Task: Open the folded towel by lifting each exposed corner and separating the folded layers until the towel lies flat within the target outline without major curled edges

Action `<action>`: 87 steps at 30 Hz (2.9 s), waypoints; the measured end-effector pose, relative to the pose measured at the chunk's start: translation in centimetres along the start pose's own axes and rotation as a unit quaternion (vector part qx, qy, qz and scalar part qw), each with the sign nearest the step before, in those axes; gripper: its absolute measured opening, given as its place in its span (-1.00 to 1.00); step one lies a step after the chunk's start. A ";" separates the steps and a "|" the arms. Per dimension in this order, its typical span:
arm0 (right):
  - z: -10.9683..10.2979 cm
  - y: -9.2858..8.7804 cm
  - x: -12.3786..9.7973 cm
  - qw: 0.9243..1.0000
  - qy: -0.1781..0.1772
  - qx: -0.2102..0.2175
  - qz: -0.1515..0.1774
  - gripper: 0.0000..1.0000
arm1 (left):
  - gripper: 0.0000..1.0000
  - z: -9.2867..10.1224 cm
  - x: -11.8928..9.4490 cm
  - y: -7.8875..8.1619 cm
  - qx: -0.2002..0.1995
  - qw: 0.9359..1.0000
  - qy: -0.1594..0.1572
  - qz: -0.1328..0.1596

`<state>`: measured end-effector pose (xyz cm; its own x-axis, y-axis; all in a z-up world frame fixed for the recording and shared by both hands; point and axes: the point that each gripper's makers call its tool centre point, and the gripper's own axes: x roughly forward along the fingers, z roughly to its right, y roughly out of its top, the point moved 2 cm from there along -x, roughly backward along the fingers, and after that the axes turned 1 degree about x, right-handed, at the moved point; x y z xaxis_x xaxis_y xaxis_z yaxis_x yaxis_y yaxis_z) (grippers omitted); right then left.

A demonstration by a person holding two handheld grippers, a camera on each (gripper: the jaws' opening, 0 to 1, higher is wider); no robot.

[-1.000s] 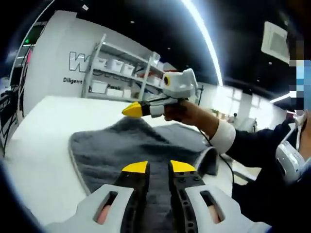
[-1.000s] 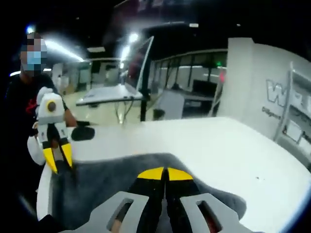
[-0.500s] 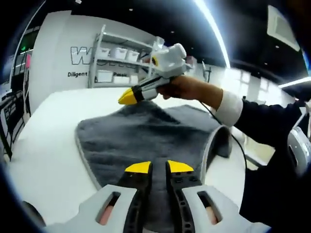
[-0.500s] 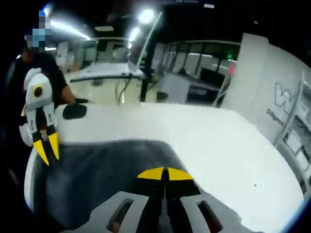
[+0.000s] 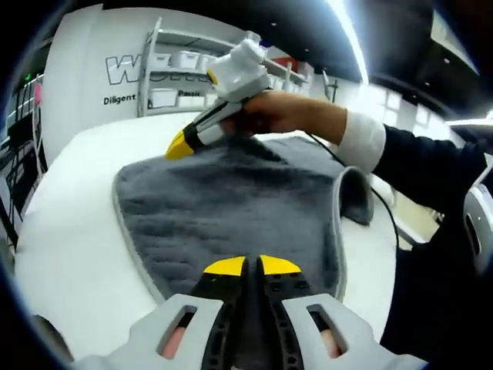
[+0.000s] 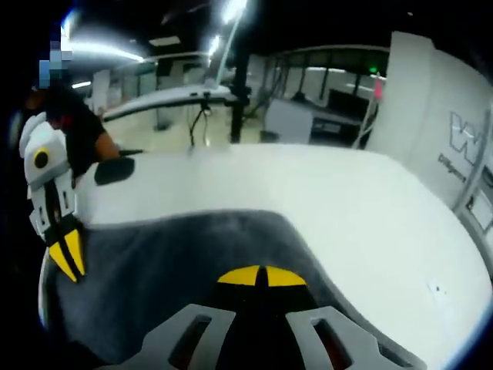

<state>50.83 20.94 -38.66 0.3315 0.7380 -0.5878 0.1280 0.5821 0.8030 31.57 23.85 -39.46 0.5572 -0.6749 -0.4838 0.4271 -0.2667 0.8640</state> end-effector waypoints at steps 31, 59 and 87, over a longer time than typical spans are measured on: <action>0.6 1.6 5.4 0.976 -0.048 0.207 0.039 -1.00 | -0.99 -0.5 -4.2 -3.1 -0.055 0.995 0.042 -0.078; -1.4 4.4 8.4 0.975 -0.086 0.186 0.085 -1.00 | -0.99 -2.7 -6.7 -4.1 -0.049 0.986 0.124 -0.104; -6.2 3.1 4.7 0.997 -0.023 0.067 0.024 -1.00 | -0.99 -4.2 -8.1 -4.4 -0.051 0.971 0.192 -0.135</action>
<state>47.01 28.29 -39.58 0.3821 0.7463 -0.5450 0.2335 0.4927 0.8383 28.20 33.39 -39.99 0.6323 -0.2778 -0.7232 0.6511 -0.3153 0.6904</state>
